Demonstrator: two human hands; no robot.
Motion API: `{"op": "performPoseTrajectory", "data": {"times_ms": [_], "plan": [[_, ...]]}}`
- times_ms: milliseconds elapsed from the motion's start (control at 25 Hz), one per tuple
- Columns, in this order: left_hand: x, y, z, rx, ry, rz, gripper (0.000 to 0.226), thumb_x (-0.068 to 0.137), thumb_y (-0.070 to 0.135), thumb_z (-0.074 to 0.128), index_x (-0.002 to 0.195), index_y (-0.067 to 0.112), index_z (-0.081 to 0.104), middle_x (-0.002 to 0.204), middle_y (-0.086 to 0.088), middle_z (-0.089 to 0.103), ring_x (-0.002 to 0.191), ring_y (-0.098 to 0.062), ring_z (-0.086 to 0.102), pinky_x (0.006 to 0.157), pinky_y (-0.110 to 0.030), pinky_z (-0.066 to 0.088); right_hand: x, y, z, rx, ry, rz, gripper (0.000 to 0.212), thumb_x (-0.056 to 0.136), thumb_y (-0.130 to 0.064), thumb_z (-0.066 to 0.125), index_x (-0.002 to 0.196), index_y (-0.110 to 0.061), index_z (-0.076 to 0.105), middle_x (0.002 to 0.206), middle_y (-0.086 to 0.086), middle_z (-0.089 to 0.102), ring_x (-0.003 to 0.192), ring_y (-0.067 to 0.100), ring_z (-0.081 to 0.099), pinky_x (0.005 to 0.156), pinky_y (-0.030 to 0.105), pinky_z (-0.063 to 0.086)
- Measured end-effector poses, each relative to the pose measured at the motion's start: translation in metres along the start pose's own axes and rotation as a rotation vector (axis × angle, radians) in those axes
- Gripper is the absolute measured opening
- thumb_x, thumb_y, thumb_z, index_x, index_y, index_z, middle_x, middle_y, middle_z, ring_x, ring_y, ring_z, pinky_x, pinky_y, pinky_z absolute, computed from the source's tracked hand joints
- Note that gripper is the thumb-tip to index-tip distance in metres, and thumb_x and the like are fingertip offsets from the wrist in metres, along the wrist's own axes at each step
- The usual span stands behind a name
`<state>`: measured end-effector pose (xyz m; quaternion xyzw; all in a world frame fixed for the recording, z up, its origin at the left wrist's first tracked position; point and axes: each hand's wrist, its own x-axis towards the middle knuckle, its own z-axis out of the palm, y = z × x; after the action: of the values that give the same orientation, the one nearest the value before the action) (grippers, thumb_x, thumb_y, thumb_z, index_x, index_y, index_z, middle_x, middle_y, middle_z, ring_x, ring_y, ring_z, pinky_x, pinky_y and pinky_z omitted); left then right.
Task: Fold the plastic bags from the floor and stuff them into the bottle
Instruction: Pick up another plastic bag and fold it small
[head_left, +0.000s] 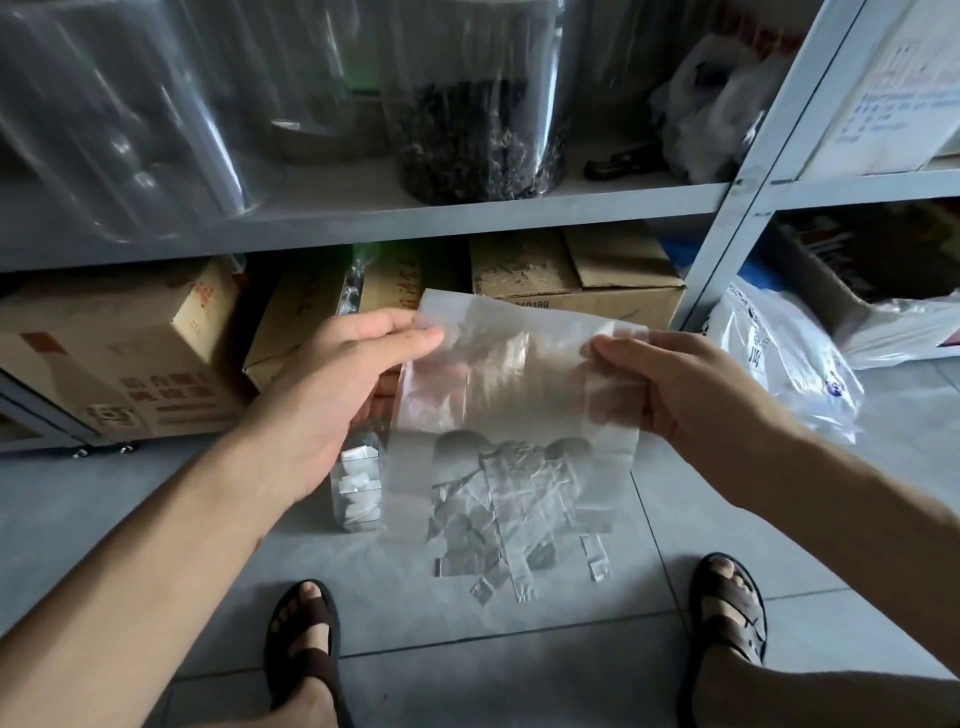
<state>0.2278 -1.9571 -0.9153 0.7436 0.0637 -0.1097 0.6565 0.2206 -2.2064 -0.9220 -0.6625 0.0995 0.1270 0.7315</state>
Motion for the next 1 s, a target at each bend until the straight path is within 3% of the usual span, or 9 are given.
{"op": "performPoseTrajectory", "data": {"times_ms": [80,200,320,440,520,600,720,880,1000], "plan": [[0.0014,-0.0016,-0.0045,0.018,-0.003,0.048,0.048,0.073,0.035,0.081,0.119,0.03,0.066,0.101,-0.006,0.077,0.111,-0.028,0.068,0.107,-0.057,0.042,0.0014,0.0003,-0.0015,0.028,0.021,0.011,0.017,0.096,-0.014,0.06,0.096,-0.001,0.071,0.082,0.009,0.074,0.063,0.013,0.067,0.064,0.025,0.06],[-0.0018,-0.0014,-0.0016,0.073,-0.038,0.126,0.055,0.076,0.027,0.082,0.125,0.037,0.059,0.096,-0.006,0.078,0.108,-0.027,0.069,0.101,-0.043,0.044,0.0,0.0028,-0.0011,0.025,0.031,-0.009,0.019,0.096,-0.014,0.061,0.097,0.001,0.072,0.084,0.011,0.072,0.067,0.014,0.068,0.068,0.026,0.061],[-0.0038,-0.0005,-0.0004,0.096,-0.013,0.182,0.032,0.082,0.01,0.076,0.109,0.025,0.07,0.089,-0.007,0.078,0.088,-0.018,0.074,0.079,-0.027,0.051,-0.0014,0.0045,0.0002,-0.022,0.053,-0.057,0.022,0.096,-0.017,0.062,0.097,0.002,0.072,0.084,0.012,0.07,0.073,0.02,0.066,0.072,0.03,0.06],[-0.0037,-0.0014,-0.0008,0.084,0.027,0.212,0.016,0.082,0.003,0.074,0.093,0.014,0.074,0.086,-0.009,0.078,0.074,-0.01,0.072,0.061,-0.012,0.048,-0.0024,0.0036,0.0013,-0.036,0.071,-0.129,0.02,0.095,-0.016,0.063,0.107,-0.001,0.068,0.089,0.015,0.072,0.075,0.024,0.066,0.075,0.036,0.06],[-0.0039,-0.0012,-0.0011,0.06,0.037,0.211,0.013,0.078,0.006,0.076,0.09,0.012,0.075,0.088,-0.01,0.078,0.079,-0.014,0.074,0.068,-0.016,0.051,-0.0018,0.0047,0.0013,-0.014,0.097,-0.182,0.033,0.091,-0.013,0.067,0.123,-0.01,0.06,0.092,0.016,0.074,0.075,0.023,0.068,0.077,0.036,0.06],[-0.0036,-0.0011,-0.0027,0.045,0.045,0.216,0.018,0.07,0.019,0.078,0.088,0.016,0.077,0.091,-0.01,0.078,0.091,-0.025,0.074,0.084,-0.032,0.054,-0.003,0.0046,0.0014,-0.041,0.105,-0.24,0.044,0.087,-0.009,0.07,0.127,-0.019,0.056,0.086,0.014,0.073,0.073,0.021,0.069,0.075,0.033,0.06],[-0.0046,0.0011,-0.0041,0.029,0.098,0.215,0.022,0.065,0.027,0.078,0.086,0.02,0.079,0.091,-0.008,0.078,0.098,-0.029,0.072,0.095,-0.047,0.052,-0.0038,0.003,0.0028,-0.139,0.074,-0.317,0.022,0.087,-0.004,0.069,0.105,-0.017,0.068,0.074,0.009,0.07,0.068,0.016,0.065,0.068,0.024,0.056],[-0.0054,0.0002,-0.0046,-0.001,0.136,0.181,0.009,0.086,0.014,0.071,0.09,0.017,0.079,0.098,-0.017,0.075,0.096,-0.035,0.072,0.094,-0.062,0.051,-0.0002,0.0036,0.0013,-0.092,0.066,-0.334,0.016,0.085,0.0,0.069,0.098,-0.01,0.071,0.081,0.006,0.074,0.072,0.012,0.069,0.071,0.021,0.056],[-0.0043,-0.002,-0.0062,-0.001,0.136,0.15,0.016,0.093,0.006,0.062,0.094,0.013,0.077,0.106,-0.026,0.07,0.088,-0.027,0.072,0.09,-0.057,0.054,0.0016,0.0039,-0.0008,-0.039,0.061,-0.313,0.023,0.081,0.001,0.071,0.102,-0.008,0.071,0.091,0.011,0.076,0.079,0.016,0.072,0.074,0.021,0.057]]}}
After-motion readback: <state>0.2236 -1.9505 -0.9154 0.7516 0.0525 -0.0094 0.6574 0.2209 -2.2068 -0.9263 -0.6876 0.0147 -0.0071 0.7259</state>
